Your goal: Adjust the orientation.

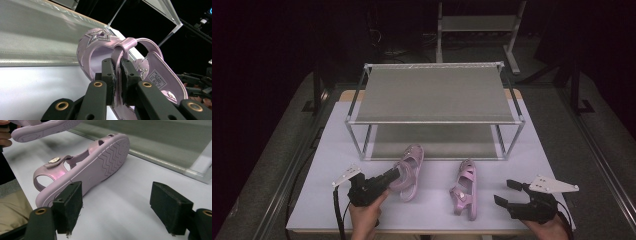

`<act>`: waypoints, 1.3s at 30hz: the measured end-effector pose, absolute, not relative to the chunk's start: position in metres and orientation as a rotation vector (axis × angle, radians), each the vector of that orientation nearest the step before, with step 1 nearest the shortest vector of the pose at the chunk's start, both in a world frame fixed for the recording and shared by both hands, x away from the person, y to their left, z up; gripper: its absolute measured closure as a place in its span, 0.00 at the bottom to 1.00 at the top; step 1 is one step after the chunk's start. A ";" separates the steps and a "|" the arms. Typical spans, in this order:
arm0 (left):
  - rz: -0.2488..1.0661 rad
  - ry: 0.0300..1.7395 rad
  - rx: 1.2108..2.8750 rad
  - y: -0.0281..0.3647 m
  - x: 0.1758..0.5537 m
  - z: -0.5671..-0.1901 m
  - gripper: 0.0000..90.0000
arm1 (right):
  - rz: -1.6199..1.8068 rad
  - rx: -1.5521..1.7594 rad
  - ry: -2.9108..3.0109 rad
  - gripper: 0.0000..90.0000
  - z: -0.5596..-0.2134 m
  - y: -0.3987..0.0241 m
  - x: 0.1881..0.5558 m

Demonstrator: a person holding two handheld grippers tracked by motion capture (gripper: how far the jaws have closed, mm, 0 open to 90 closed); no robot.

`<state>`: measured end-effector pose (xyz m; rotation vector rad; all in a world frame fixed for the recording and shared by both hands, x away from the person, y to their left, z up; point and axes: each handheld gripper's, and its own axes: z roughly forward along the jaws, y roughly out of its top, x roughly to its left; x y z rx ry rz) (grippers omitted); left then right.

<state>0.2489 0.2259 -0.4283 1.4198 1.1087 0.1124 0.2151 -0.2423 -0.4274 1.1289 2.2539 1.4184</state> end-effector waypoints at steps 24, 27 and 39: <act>0.133 1.139 1.362 0.212 0.283 -0.432 0.92 | 1.425 1.134 2.250 0.28 -0.427 -0.245 0.214; 0.143 1.137 1.365 0.210 0.287 -0.432 0.92 | 1.430 1.135 2.249 0.28 -0.427 -0.245 0.215; 0.142 1.149 1.345 0.200 0.302 -0.436 0.92 | 1.436 1.137 2.246 0.28 -0.427 -0.246 0.214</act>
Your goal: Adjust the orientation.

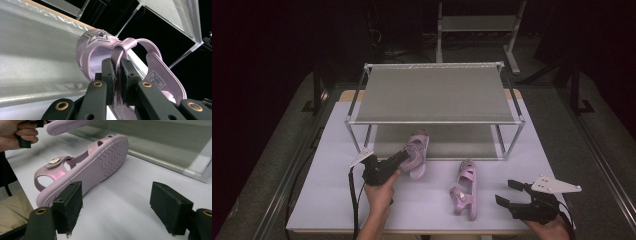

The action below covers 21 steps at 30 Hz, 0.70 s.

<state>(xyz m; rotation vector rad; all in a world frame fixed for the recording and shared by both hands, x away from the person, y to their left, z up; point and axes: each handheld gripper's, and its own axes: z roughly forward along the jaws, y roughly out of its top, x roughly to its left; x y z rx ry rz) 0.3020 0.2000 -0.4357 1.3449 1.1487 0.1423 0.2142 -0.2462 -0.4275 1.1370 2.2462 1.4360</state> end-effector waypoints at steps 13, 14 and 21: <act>0.149 1.171 1.318 0.197 0.314 -0.440 0.92 | 1.441 1.136 2.246 0.29 -0.428 -0.247 0.214; 0.147 1.171 1.315 0.197 0.315 -0.441 0.92 | 1.441 1.138 2.246 0.28 -0.428 -0.247 0.214; 0.138 1.182 1.298 0.197 0.322 -0.444 0.92 | 1.440 1.138 2.247 0.29 -0.428 -0.246 0.214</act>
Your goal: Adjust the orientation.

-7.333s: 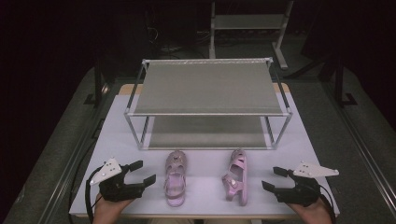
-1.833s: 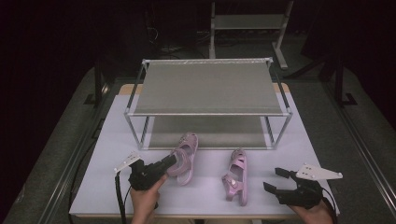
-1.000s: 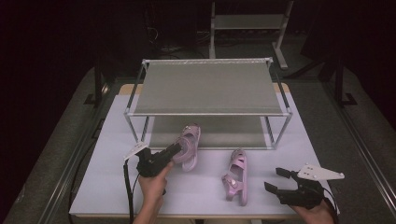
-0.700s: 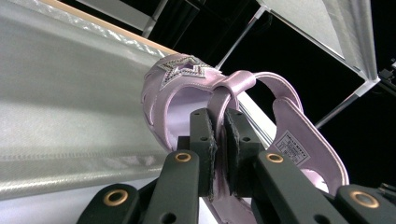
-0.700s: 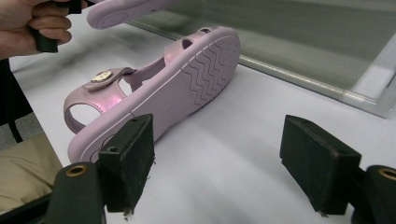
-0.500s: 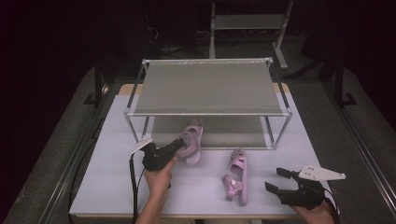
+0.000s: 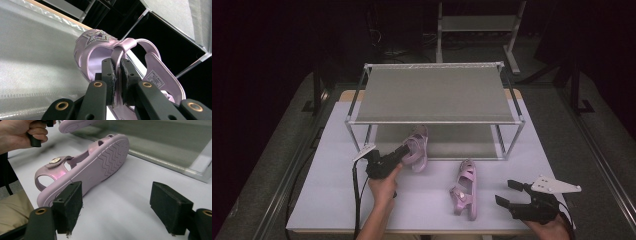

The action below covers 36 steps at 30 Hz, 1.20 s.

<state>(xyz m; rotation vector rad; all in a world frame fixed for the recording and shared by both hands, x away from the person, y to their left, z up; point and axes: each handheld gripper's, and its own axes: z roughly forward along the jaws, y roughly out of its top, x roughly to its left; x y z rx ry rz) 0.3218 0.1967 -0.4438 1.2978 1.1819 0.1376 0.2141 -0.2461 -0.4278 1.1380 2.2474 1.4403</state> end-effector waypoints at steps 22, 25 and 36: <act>0.132 1.188 1.313 0.180 0.352 -0.445 0.92 | 1.442 1.136 2.252 0.28 -0.428 -0.246 0.216; 0.131 1.192 1.301 0.180 0.355 -0.446 0.92 | 1.443 1.138 2.251 0.28 -0.429 -0.246 0.216; 0.173 1.183 1.345 0.173 0.373 -0.436 0.92 | 1.438 1.139 2.250 0.29 -0.429 -0.246 0.217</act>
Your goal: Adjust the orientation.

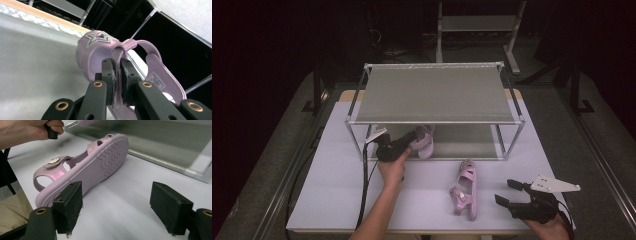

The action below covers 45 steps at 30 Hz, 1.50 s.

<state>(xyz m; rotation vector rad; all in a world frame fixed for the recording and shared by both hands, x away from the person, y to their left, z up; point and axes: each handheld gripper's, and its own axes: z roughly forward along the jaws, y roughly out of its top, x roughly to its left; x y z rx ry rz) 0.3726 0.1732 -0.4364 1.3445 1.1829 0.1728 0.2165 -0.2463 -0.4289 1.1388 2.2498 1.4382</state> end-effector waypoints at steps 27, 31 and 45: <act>0.259 1.203 1.438 0.175 0.393 -0.447 0.92 | 1.445 1.137 2.248 0.29 -0.429 -0.247 0.216; 0.264 1.212 1.447 0.174 0.394 -0.448 0.92 | 1.446 1.141 2.251 0.28 -0.429 -0.247 0.216; 0.271 1.210 1.489 0.173 0.396 -0.450 0.91 | 1.446 1.137 2.254 0.29 -0.429 -0.247 0.214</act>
